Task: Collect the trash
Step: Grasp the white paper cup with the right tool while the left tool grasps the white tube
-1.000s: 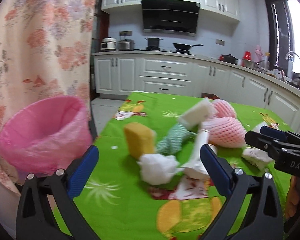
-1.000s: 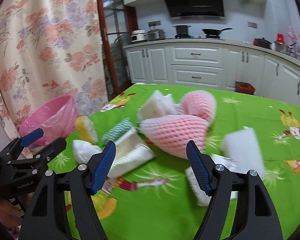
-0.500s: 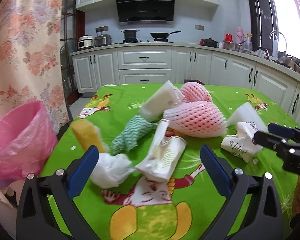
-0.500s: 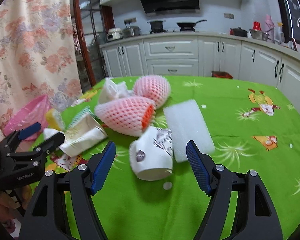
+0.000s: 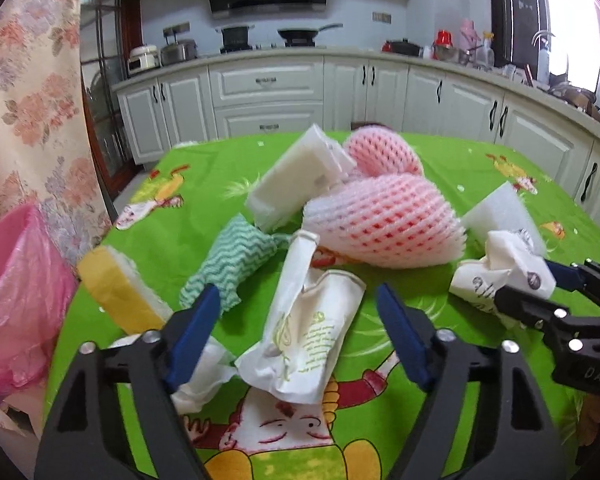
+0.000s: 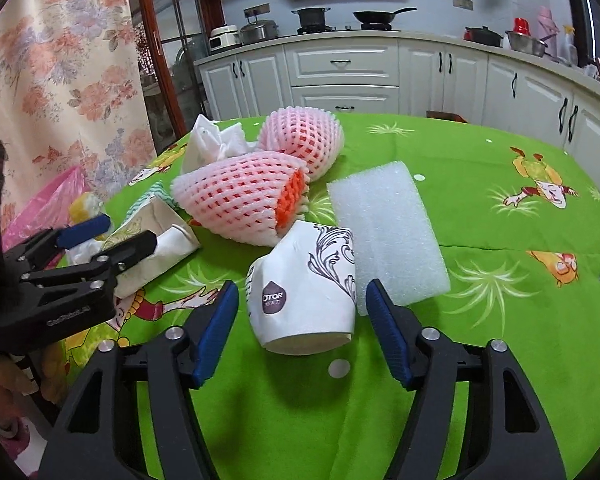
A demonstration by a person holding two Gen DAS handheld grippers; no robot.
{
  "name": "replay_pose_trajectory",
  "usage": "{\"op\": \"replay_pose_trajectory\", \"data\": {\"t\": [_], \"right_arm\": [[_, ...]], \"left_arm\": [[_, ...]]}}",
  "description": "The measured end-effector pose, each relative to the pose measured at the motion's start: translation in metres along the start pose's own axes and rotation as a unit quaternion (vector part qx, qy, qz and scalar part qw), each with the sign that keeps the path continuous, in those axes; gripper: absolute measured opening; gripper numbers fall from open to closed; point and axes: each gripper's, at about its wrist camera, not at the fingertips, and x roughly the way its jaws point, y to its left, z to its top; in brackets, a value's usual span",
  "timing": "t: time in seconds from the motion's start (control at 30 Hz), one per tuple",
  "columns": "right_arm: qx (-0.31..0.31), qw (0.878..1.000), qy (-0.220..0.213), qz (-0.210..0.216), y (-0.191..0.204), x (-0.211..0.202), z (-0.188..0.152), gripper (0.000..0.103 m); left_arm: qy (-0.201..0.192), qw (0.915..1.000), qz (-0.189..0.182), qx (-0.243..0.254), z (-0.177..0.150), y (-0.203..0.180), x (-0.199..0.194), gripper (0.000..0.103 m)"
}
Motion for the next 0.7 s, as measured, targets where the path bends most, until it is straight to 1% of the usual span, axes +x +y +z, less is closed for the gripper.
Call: {"op": "replay_pose_trajectory", "data": {"t": [0.03,0.07,0.13,0.2,0.23,0.5,0.7], "right_arm": [[0.001,1.000,0.000,-0.001,0.000,0.000,0.000,0.058],[0.001,1.000,0.001,0.000,-0.001,0.001,0.000,0.058],[0.003,1.000,0.001,0.003,-0.002,0.001,0.000,0.054],[0.003,1.000,0.002,0.009,-0.002,0.001,0.000,0.049],[0.003,1.000,0.002,0.010,-0.002,0.002,0.000,0.049],[0.016,1.000,-0.008,0.012,-0.007,-0.003,-0.001,0.048],[0.010,1.000,-0.028,0.002,-0.005,-0.011,-0.002,0.048]], "left_arm": [[0.006,1.0000,-0.001,0.001,0.000,-0.001,0.003,0.070],[0.009,1.0000,-0.002,0.002,0.000,-0.002,0.005,0.067],[0.017,0.9998,-0.004,0.006,-0.002,-0.002,0.008,0.060],[0.027,0.9995,-0.010,0.011,-0.002,-0.004,0.011,0.042],[0.029,0.9994,-0.012,0.014,-0.003,-0.005,0.011,0.041],[-0.001,0.9999,-0.002,0.016,-0.007,-0.009,-0.002,0.038],[-0.037,0.9993,0.002,0.009,-0.013,-0.016,-0.025,0.038]]}}
